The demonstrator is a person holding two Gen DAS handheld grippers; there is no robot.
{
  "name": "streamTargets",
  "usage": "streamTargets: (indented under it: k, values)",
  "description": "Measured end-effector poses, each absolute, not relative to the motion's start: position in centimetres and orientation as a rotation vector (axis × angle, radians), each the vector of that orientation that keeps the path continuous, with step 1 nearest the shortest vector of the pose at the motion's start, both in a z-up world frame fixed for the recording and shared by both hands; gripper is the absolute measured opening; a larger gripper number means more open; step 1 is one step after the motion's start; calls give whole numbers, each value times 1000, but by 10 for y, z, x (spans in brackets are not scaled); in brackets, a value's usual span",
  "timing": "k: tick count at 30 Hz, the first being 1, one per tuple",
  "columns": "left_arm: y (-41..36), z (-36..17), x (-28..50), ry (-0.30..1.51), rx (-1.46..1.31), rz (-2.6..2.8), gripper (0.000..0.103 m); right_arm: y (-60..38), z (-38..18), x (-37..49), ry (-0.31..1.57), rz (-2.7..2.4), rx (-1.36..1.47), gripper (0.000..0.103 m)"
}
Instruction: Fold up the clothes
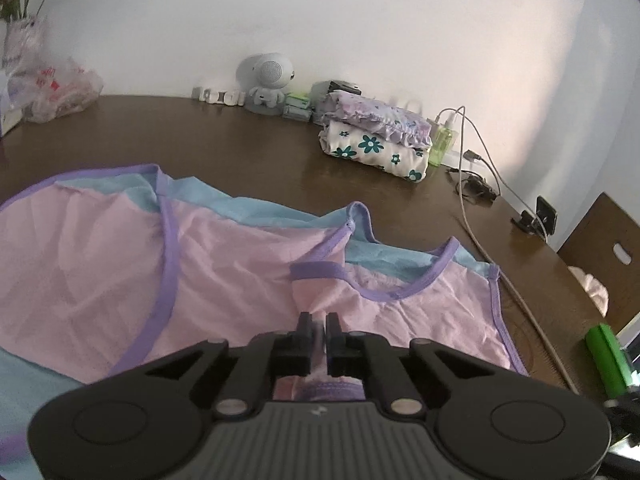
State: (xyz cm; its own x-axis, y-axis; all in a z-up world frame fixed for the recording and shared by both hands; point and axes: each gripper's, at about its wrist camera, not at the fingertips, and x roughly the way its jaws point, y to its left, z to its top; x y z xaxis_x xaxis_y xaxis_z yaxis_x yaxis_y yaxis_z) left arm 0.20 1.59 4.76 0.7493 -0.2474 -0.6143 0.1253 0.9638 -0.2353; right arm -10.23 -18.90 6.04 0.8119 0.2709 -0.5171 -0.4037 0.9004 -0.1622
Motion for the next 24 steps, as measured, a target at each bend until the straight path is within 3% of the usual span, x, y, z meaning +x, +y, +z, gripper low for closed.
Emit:
streamTargets:
  k: [8,11,15,18,20,21,22,23,24]
  values:
    - [18,45,4,707,-193,-192,3,-185,40,-90,595,334,-287,10]
    - [19,43,4,716,-193,-185,3,-194,45,-92,605,357,-218,0]
    - [20,42,4,713,-201,-179,3,-207,53,-98,618,405,-147,0]
    - [22,42,4,711,-212,-176,3,-207,52,-102,586,386,-164,9]
    - [22,42,3,709,-212,-175,2,-207,52,-102,574,378,-162,21]
    - [22,43,3,707,-216,-175,2,-207,50,-101,580,371,-169,22]
    - [23,43,3,705,-222,-174,1,-206,48,-99,591,367,-176,17]
    - [23,43,3,702,-227,-174,1,-205,45,-98,610,366,-183,2]
    - [24,43,2,699,-231,-178,0,-205,44,-97,623,372,-179,2]
